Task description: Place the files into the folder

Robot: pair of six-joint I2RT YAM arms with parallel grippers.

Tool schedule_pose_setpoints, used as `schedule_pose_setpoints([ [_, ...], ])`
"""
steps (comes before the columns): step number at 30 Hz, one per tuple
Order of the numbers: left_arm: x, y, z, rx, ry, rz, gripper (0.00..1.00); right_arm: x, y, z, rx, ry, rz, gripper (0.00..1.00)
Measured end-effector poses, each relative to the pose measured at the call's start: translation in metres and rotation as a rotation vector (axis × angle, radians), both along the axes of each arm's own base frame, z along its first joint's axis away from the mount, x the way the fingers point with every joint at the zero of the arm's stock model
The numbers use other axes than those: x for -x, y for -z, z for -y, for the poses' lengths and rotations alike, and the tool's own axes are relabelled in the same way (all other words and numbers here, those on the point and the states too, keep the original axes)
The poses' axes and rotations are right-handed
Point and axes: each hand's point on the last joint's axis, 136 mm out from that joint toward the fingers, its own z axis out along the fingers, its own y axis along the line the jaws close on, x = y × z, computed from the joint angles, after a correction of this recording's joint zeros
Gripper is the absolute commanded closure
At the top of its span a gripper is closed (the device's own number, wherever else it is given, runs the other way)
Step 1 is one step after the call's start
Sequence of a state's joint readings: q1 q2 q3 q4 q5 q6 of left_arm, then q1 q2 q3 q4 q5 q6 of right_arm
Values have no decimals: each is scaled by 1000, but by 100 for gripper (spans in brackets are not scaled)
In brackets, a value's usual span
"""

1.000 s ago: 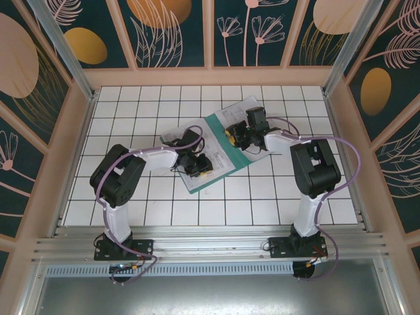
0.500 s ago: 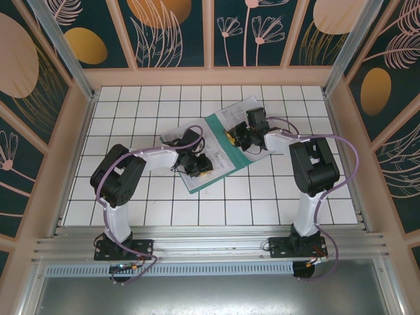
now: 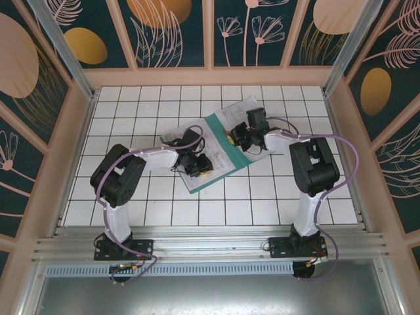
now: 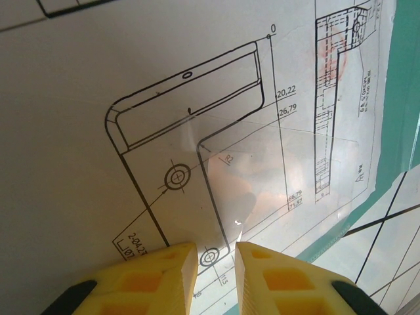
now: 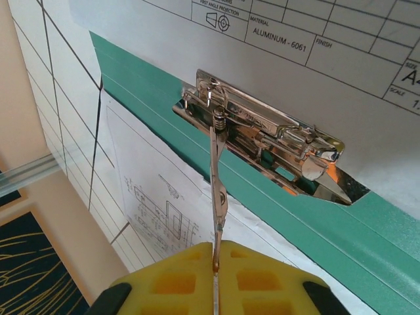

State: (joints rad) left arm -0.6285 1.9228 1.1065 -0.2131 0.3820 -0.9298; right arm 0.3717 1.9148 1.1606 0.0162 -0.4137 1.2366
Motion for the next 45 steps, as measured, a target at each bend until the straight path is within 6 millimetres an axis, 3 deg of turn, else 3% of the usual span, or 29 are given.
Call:
schedule_pose_setpoints([
  [3,0,0,0,0,0,0,75,1,1,0,2,0,-4,100],
  [12,2,2,0,19,-28,-12,78,3,6,8,42,-46,13,100],
  [30,2,2,1,54,-71,-16,78,14,37,25,112,-171,29,100],
  [45,2,2,0,67,-74,-8,78,12,39,28,145,-186,-5,100],
])
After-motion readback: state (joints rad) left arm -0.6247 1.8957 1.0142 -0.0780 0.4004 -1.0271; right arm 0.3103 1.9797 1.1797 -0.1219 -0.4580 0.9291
